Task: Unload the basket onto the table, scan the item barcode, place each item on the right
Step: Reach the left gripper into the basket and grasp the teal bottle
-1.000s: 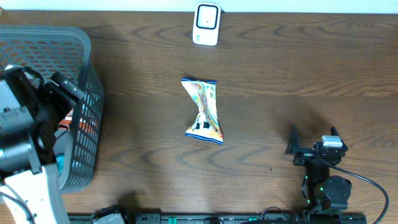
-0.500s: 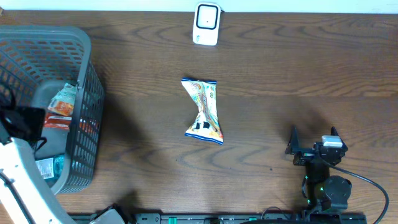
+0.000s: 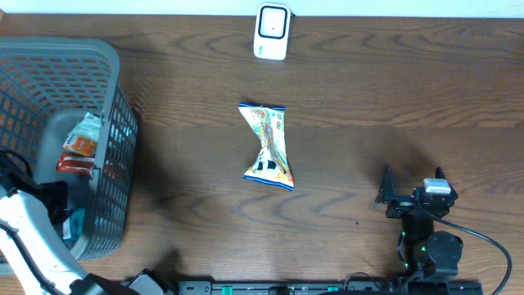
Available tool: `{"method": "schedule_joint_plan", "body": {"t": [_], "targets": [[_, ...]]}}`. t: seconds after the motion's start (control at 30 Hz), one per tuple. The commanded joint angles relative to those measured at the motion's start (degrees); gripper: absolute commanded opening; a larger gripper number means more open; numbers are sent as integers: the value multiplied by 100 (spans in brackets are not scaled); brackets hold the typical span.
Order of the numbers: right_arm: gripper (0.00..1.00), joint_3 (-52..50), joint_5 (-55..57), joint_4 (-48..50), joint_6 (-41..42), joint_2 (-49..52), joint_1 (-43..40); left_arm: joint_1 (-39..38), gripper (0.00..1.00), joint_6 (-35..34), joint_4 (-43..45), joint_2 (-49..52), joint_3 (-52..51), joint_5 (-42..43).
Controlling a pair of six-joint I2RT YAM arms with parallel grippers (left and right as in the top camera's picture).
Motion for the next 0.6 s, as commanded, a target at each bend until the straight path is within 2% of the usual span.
{"method": "schedule_joint_plan", "body": {"t": [0.0, 0.37, 0.57], "targets": [[99, 2, -13, -35, -44, -33, 48, 74, 98, -120, 168, -2, -428, -157], [99, 2, -13, -35, -44, -33, 48, 74, 98, -118, 1191, 0, -1239, -157], [99, 2, -13, -35, -44, -33, 48, 74, 98, -116, 1394, 63, -1440, -162]]}}
